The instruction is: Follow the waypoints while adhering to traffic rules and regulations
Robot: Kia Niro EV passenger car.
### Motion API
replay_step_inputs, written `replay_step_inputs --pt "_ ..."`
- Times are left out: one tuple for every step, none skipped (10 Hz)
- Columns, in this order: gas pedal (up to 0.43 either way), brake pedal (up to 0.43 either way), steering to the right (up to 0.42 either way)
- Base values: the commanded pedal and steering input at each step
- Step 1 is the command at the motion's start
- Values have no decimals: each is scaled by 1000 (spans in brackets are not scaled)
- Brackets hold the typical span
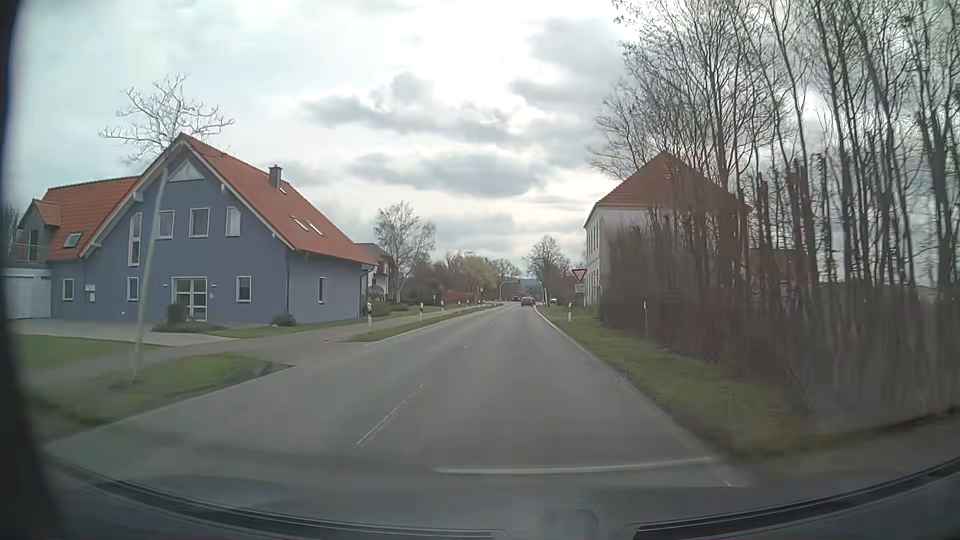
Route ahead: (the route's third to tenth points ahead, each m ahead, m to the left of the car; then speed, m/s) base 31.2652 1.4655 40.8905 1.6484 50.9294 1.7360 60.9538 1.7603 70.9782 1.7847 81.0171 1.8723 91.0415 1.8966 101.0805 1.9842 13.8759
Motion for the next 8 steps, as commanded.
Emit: replay_step_inputs --pt "138 0 5" --pt "138 0 5" --pt "150 0 5" --pt "157 0 5" --pt "169 0 5" --pt "169 0 5" --pt "169 0 5" --pt "169 0 5"
